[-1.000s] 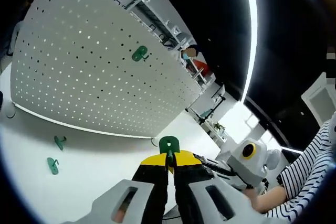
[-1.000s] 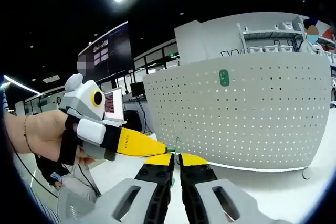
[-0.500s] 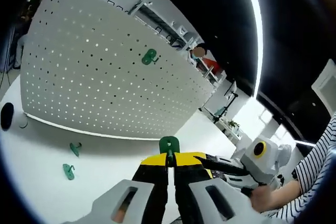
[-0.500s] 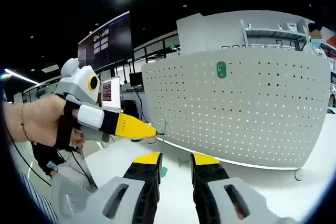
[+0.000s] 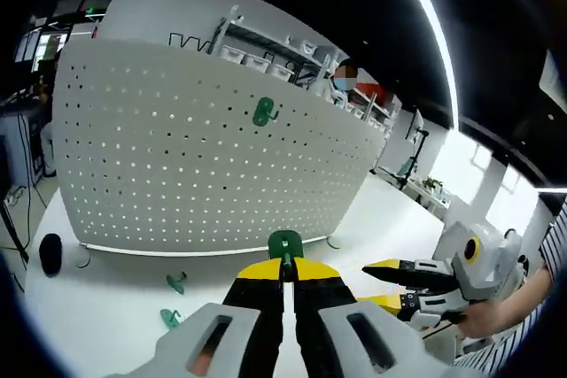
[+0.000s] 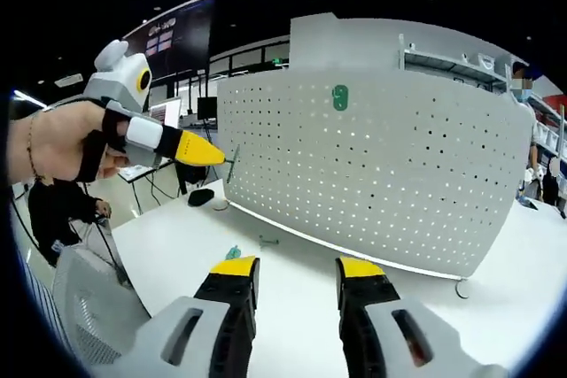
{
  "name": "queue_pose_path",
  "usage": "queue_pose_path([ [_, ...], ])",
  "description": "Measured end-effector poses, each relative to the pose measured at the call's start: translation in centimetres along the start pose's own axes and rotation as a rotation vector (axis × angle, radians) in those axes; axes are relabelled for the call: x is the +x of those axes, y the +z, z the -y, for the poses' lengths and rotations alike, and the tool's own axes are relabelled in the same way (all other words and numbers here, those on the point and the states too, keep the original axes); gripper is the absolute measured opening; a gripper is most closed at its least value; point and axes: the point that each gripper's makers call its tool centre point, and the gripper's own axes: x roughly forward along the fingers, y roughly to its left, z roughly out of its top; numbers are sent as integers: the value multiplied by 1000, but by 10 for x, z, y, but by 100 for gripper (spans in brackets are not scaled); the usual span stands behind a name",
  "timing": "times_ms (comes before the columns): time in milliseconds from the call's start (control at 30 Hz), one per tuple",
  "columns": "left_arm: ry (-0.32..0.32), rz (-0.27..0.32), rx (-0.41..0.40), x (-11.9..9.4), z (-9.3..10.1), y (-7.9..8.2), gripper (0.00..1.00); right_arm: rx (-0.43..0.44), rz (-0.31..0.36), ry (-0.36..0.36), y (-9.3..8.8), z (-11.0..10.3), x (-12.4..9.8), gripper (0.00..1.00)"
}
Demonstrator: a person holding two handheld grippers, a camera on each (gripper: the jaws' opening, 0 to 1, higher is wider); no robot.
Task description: Insert the hook assembly into the mounting plate slot until the hook locks in place.
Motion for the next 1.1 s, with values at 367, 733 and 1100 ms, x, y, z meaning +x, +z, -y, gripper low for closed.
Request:
queue_pose_path([
  [367, 75, 11, 51, 4, -11, 5, 2, -21, -57, -88, -31, 21, -14, 44],
  [733, 224, 112, 95, 4, -25, 27, 1, -34, -54, -100, -48, 17, -18, 49],
  [1100, 300, 171, 129, 16, -28, 50, 1, -72, -79, -104, -67, 13, -15, 57],
])
